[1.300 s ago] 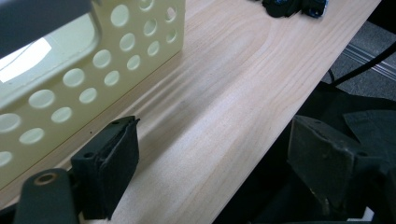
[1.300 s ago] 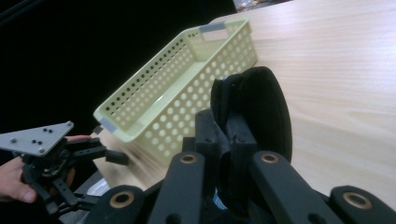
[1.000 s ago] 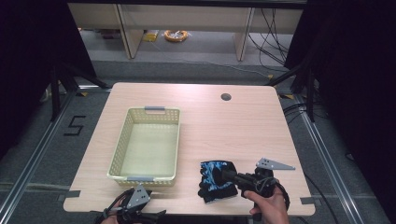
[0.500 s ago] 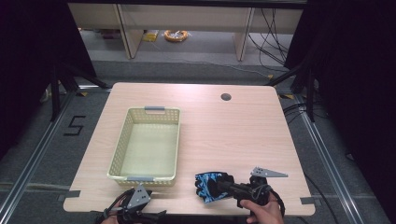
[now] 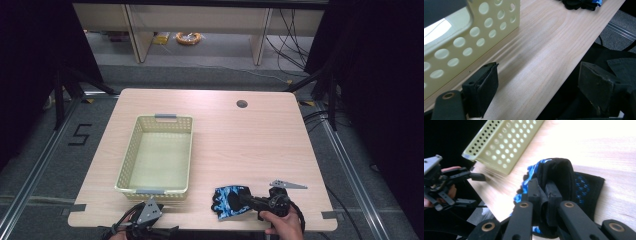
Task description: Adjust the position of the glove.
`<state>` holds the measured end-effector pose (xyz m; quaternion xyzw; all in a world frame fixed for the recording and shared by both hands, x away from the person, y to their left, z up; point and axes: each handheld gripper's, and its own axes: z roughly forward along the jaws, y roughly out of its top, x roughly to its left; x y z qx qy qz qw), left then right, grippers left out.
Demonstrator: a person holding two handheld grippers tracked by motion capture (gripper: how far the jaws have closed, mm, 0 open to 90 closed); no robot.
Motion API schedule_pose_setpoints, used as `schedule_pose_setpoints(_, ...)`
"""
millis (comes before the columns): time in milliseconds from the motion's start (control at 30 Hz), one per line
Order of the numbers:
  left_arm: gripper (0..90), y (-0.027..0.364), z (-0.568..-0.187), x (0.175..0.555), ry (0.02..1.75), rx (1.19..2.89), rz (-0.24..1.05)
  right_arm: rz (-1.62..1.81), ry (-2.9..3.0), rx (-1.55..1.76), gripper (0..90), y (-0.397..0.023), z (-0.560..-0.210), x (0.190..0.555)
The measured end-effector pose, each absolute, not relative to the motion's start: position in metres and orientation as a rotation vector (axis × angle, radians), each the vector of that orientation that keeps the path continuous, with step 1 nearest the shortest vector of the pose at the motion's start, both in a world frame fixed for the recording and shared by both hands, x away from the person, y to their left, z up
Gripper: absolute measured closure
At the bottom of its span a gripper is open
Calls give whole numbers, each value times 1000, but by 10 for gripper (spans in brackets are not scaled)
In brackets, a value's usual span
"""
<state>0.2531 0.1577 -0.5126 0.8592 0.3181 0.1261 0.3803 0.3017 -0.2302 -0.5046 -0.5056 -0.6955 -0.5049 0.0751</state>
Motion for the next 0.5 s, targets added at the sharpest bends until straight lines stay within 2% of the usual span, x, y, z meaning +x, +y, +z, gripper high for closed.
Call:
schedule_pose_setpoints(167,161,156,-513,251,820,2194,288,-1529,-2178,-1506,835,-234,-510,306)
schedule_pose_setpoints(300,169,155,-512,252,771,2220,334,-1499,-2199,-1515,802,-233,-509,307)
schedule_pose_setpoints(500,192,147,-513,249,769,2197,304,-1463,-2274,-1511,669,-233,-502,305)
